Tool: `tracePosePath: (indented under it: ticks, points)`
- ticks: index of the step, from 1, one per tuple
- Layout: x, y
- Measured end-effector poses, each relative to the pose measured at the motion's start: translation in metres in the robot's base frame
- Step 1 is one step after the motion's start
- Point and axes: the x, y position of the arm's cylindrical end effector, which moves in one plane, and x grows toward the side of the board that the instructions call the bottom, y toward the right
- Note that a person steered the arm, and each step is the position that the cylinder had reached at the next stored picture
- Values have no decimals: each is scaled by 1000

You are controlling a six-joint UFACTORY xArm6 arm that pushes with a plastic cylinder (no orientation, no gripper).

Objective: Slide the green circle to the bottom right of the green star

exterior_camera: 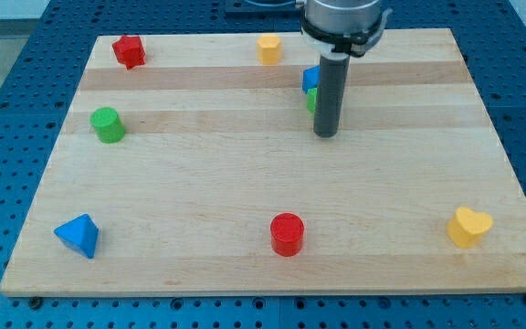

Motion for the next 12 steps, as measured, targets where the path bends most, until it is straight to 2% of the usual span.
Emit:
tracePosePath:
  ticks: [1, 4, 5, 8, 9, 10, 12]
  points:
    - [15, -24]
    - [10, -121]
    - [27, -157]
    - [41, -308]
    - [31, -332]
    - [-1, -335]
    - [-31, -331]
